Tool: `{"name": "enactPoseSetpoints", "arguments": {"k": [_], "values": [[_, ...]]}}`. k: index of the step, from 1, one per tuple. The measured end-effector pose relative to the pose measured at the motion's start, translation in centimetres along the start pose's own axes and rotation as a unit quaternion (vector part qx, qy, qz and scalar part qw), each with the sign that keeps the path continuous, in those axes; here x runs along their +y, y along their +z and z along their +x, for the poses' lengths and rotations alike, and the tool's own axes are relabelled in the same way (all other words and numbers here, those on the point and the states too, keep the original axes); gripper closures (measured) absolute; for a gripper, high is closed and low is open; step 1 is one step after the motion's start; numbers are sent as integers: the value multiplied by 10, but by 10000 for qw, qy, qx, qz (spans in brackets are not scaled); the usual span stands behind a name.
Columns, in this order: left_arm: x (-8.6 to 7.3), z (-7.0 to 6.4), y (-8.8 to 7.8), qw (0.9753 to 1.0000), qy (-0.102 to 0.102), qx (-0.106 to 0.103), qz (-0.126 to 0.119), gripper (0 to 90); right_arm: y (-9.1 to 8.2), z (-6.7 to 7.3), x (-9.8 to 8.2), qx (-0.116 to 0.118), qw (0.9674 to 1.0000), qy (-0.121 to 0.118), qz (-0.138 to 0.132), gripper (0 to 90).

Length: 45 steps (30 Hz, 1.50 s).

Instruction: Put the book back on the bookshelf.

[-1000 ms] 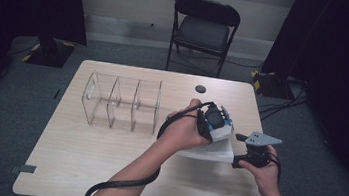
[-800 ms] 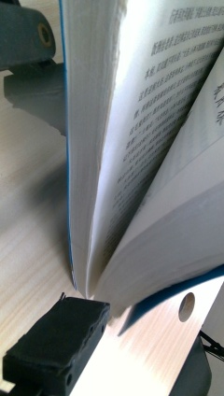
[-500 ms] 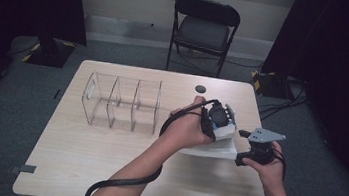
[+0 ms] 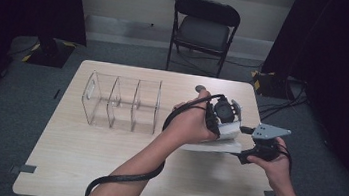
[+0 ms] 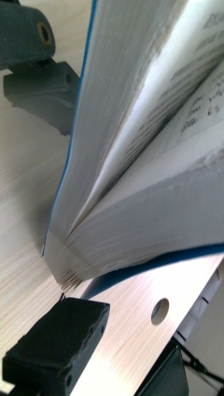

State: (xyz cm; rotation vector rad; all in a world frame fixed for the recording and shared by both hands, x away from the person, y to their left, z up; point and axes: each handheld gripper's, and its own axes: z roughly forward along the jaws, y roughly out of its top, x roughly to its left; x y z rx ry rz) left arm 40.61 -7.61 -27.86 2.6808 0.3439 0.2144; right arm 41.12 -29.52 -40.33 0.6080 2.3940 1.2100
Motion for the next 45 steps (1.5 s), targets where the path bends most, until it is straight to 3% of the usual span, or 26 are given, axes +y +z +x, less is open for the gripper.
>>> {"name": "enactPoseSetpoints", "arguments": {"k": [6,8,13,18,20,26,35,40,43,45], "values": [[0,1,0,10000,5,-83,-12,753,5,0,6,222,9995,-177,116,121],[0,1,0,10000,-10,-66,-10,754,6,1,9,163,9993,-288,177,122],[3,0,-5,10000,11,-71,-44,754,4,1,9,172,9994,-299,40,172],[6,1,-13,9998,-96,-129,-69,753,-3,5,12,318,9988,-318,-186,246],[6,3,-13,9997,-160,-162,-115,752,-3,5,12,347,9989,-233,-227,275],[9,2,-13,9999,29,-142,-31,753,-3,4,8,481,9984,-95,-295,332],[7,-2,-11,9998,75,-186,-31,754,-1,5,3,551,9979,231,-246,240],[8,-4,-13,9998,65,-193,16,755,-2,7,2,515,9982,187,-243,228],[10,-2,-15,9996,35,-270,-55,754,-3,8,8,660,9975,49,-265,235],[10,0,-14,9994,35,-336,-83,754,-1,10,15,736,9968,-158,-259,305]]}}
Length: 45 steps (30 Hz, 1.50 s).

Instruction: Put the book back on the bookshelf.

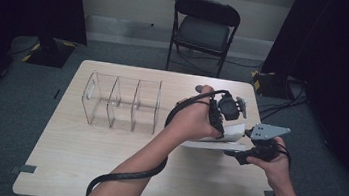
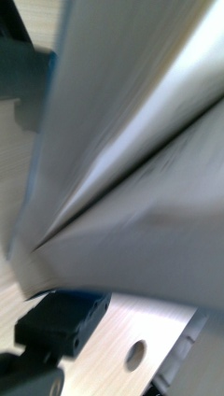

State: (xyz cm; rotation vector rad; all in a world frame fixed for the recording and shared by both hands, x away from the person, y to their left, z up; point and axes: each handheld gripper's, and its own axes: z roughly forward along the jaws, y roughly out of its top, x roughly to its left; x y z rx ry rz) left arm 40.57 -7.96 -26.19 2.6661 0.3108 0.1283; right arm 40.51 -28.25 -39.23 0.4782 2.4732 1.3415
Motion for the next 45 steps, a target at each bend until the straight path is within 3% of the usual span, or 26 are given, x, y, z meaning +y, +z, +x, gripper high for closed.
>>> {"name": "enactPoseSetpoints", "arguments": {"k": [2,6,7,8,9,10,11,13,19,29,34,39,45], "values": [[-2,3,-1,10000,32,11,-92,749,1,-1,4,145,9998,-61,73,399],[-10,10,-3,9982,-102,-66,-596,692,-1,-3,3,369,9993,45,29,481],[-13,13,-4,9971,-113,42,-754,630,-1,-4,3,386,9992,80,20,486],[-15,15,-7,9961,-257,100,-840,500,-1,-5,3,393,9992,67,34,491],[-16,17,-9,9951,-410,29,-898,432,-1,-5,4,402,9992,56,60,494],[-19,18,-14,9934,-506,44,-1031,433,-1,-5,4,413,9991,61,74,497],[-21,19,-16,9932,-452,175,-1057,442,-1,-6,4,434,9990,93,93,499],[-24,21,-20,9933,-366,355,-1041,366,-1,-7,5,451,9989,120,87,500],[-40,23,-31,9892,-500,440,-1305,337,-1,-13,6,525,9983,227,66,501],[-65,27,-47,9855,-715,535,-1445,274,0,-25,8,637,9969,449,83,503],[-75,31,-45,9857,-881,547,-1326,243,0,-29,9,673,9963,523,97,503],[-83,31,-45,9878,-889,495,-1182,227,1,-31,10,699,9959,559,101,503],[-95,31,-43,9870,-995,445,-1177,219,1,-36,10,725,9954,625,73,503]]}}
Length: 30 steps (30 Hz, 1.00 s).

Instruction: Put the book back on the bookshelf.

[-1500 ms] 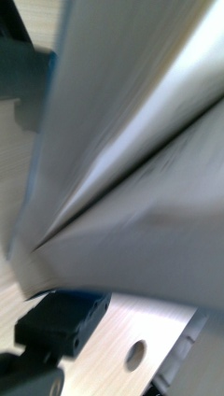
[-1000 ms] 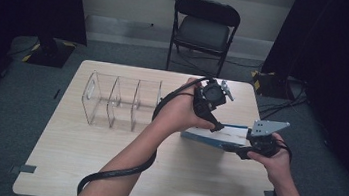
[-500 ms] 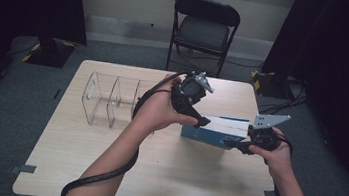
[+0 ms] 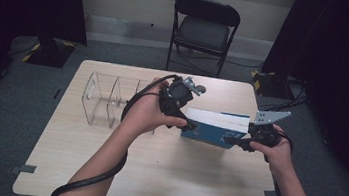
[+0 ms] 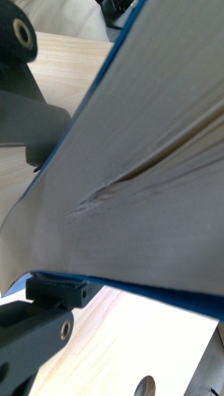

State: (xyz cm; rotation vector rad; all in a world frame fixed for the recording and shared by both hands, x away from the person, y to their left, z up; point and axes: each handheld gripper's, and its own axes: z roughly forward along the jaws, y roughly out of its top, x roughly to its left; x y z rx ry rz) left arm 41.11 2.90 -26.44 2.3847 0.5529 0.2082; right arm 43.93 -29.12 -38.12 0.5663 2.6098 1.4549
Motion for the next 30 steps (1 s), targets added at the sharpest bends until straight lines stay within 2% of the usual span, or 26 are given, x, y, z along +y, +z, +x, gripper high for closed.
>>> {"name": "enactPoseSetpoints", "arguments": {"k": [12,22,30], "values": [[-25,4,13,9999,-45,-9,105,220,0,-6,3,4,10000,84,46,503],[-42,6,28,9997,-115,-144,177,225,0,-8,5,1,9997,228,97,484],[-57,9,38,9994,-189,-226,192,228,-1,-7,10,-85,9995,191,248,471]]}}
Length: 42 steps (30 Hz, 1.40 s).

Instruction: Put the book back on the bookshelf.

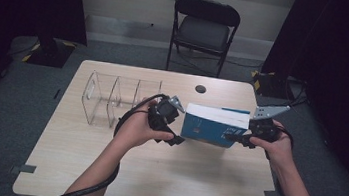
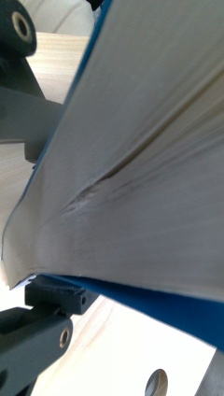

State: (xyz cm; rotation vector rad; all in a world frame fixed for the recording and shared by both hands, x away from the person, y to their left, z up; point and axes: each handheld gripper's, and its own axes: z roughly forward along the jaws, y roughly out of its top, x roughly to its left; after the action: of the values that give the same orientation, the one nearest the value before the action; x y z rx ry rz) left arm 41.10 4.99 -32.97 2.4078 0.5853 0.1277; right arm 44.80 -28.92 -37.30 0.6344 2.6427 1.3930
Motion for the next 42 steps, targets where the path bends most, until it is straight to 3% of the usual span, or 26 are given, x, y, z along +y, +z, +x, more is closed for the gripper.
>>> {"name": "enactPoseSetpoints", "arguments": {"k": [4,8,16,20,22,27,31,42], "values": [[-7,2,2,10000,-55,5,3,232,-1,1,2,-40,10000,17,37,447],[-11,3,6,9999,-107,-52,-31,234,-7,6,13,-19,9999,-30,-150,432],[-15,2,8,10000,-27,-79,13,240,-11,12,28,-291,9994,-179,84,567],[-20,3,9,9999,-129,-103,-9,243,-11,11,31,-269,9996,35,50,594],[-22,4,9,9999,-80,-123,73,243,-13,9,30,-269,9995,131,26,598],[-26,2,13,9998,-113,-119,125,243,-16,10,28,-224,9995,227,15,597],[-28,-2,20,9997,-111,-172,142,243,-18,13,27,-344,9990,277,47,592],[-42,0,33,9992,-170,-287,222,244,-17,13,37,-459,9970,415,470,572]]}}
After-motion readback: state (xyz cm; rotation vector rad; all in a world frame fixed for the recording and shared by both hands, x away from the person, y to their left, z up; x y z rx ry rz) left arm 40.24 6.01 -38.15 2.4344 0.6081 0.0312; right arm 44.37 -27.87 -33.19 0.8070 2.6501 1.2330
